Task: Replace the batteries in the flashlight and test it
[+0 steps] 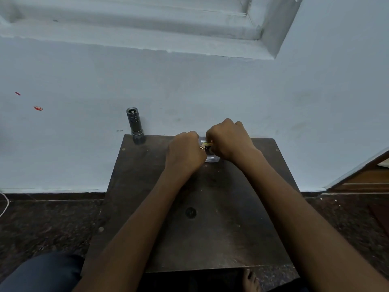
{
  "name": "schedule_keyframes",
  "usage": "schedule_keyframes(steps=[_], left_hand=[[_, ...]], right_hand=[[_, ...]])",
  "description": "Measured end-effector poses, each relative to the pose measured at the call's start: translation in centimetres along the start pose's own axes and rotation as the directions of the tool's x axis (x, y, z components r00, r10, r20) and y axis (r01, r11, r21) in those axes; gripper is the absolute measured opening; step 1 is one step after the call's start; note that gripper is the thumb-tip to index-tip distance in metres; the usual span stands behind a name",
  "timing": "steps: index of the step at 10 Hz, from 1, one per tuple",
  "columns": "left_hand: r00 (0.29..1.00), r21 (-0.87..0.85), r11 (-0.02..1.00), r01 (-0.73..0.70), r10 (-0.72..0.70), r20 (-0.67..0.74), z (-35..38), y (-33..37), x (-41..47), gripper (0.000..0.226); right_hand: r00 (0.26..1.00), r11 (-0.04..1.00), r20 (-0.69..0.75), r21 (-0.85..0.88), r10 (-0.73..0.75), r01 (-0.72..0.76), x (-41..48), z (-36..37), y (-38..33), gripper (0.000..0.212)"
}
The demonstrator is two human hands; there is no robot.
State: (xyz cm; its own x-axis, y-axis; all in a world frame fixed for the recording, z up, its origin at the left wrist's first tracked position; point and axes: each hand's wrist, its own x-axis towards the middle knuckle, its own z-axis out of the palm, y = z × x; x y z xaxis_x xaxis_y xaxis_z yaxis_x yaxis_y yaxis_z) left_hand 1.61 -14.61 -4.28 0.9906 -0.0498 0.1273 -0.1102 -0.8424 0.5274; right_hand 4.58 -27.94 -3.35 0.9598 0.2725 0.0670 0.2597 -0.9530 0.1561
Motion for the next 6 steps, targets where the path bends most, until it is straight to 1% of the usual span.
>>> schedule_keyframes(steps=[1, 2, 3, 4, 5, 6], left_hand=[[1.0, -0.001, 1.0, -0.014, 0.014, -0.007, 0.1, 0.1, 0.0, 0.023], [1.0, 0.001, 1.0, -0.022, 0.022, -0.002, 0.2, 0.1, 0.1, 0.023], [0.999, -0.003, 0.999, -0.034, 0.034, 0.005, 0.4, 0.2, 0.3, 0.024], [0.999, -0.005, 0.999, -0.034, 0.034, -0.002, 0.4, 0.3, 0.3, 0.026], [0.999, 0.016, 0.999, -0.036, 0.036, 0.009, 0.4, 0.2, 0.2, 0.025], [0.999, 0.075, 0.997, -0.035, 0.035, 0.002, -0.6, 0.2, -0.3, 0.019]], right_hand=[[1.0, 0.999, 0.005, 0.047, 0.001, -0.001, 0.0, 0.1, -0.1, 0.025], [1.0, 0.996, -0.002, 0.094, -0.007, 0.007, -0.1, 0.3, -0.1, 0.023], [0.998, 0.998, -0.059, 0.054, 0.02, -0.017, 0.0, 0.8, -0.1, 0.016], [0.996, 0.998, -0.065, 0.043, 0.056, -0.053, 0.1, 1.0, -0.2, 0.014], [0.998, 0.997, -0.034, 0.061, 0.055, -0.053, 0.0, 0.9, -0.1, 0.015], [0.998, 0.991, -0.013, 0.117, 0.061, -0.059, -0.3, -0.2, 0.0, 0.023]])
